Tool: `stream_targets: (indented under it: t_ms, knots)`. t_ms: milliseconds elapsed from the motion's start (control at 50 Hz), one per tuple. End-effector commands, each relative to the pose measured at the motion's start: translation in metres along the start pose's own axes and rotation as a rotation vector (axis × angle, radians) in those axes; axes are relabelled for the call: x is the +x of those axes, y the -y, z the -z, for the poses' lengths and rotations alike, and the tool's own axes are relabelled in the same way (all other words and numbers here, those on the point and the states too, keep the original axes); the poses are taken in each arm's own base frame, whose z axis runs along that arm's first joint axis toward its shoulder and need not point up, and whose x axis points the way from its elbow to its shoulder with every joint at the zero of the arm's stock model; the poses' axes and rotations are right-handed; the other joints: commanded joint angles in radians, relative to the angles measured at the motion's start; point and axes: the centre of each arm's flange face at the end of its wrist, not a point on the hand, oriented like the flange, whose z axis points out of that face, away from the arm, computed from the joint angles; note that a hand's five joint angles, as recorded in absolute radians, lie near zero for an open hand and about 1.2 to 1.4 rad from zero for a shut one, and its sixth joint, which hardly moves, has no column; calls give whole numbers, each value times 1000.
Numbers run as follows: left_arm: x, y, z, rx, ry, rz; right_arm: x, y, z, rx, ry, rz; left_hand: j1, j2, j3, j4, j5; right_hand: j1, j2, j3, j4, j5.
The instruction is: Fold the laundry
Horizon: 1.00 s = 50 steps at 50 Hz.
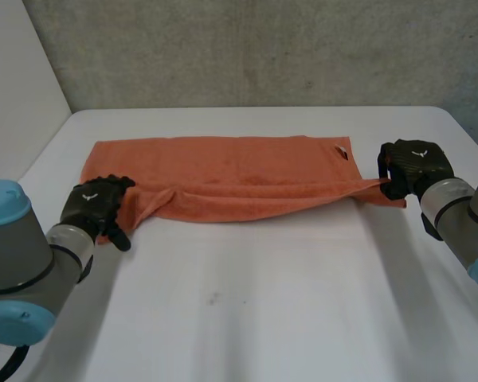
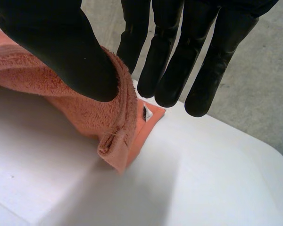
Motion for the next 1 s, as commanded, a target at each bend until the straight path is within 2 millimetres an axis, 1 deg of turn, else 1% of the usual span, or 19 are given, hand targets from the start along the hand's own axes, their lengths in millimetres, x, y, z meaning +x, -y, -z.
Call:
stream_targets:
  t_ms: [20,40,80,120,200,240,300,340,360,460,640,800,820,840,900,920,940,960,1000]
  knots:
    - [-4,-5,-12,-20,18,169,-4,-3,2,-6,12,11,198,201,202,201,200,421,219,208,203,227]
    - [-4,-5,-12,-20,18,169,-4,-3,2,-6,12,11,198,202,202,202,200,421,219,208,203,227]
    - [-3,-4,-17,-11,15,177,-5,-4,2,-5,13,12,333,336,337,336,335,421,219,208,203,227]
    - [-2,-5,-20,-11,12,177,-5,-4,1,-4,13,13,368,372,372,372,370,421,219,208,203,227]
    - [0,-5,-27,-7,6,178,-5,-6,1,-11,14,13,392,396,396,395,394,421,219,208,203,227]
    - [7,-7,-31,-6,-13,177,-6,-7,1,-14,15,14,419,422,423,422,420,421,219,208,203,227]
    - [12,-8,-34,-5,-25,174,-6,-9,2,-19,16,15,422,425,426,425,423,421,219,208,203,227]
    - [16,-10,-40,-1,-26,168,-6,-10,2,-20,17,18,424,428,428,428,426,421,219,208,203,227]
    - [16,-10,-40,-1,-26,168,-6,-10,2,-20,17,18,425,428,429,428,426,421,219,208,203,227]
    - [17,-15,-55,8,48,153,-6,-10,2,-23,15,37,463,466,467,466,464,421,219,208,203,227]
    - [21,-18,-61,12,62,146,-6,-11,3,-24,17,40,513,516,517,516,514,421,219,208,203,227]
    - [19,-22,-67,12,98,76,-5,-10,2,-22,13,41,721,724,725,724,723,421,219,208,203,227]
    - [19,-23,-67,10,103,49,-5,-10,2,-20,13,42,791,794,795,794,793,421,219,208,203,227]
    - [19,-23,-67,10,103,49,-5,-10,2,-20,13,42,791,795,795,795,793,421,219,208,203,227]
    - [17,-22,-65,7,111,-39,-4,-7,0,-12,10,52,985,988,989,988,986,421,219,208,203,227]
    - [17,-22,-65,7,111,-39,-4,-7,0,-12,10,52,985,989,989,988,987,421,219,208,203,227]
    - [16,-19,-64,12,120,-61,-3,-7,0,-10,8,66,1046,1050,1050,1049,1048,421,219,208,203,227]
    - [16,-19,-64,12,120,-61,-3,-5,0,-7,8,89,1047,1050,1051,1050,1049,421,219,208,203,227]
    - [12,-5,-58,36,143,-92,-2,-3,0,-6,6,117,1134,1138,1138,1138,1136,421,219,208,203,227]
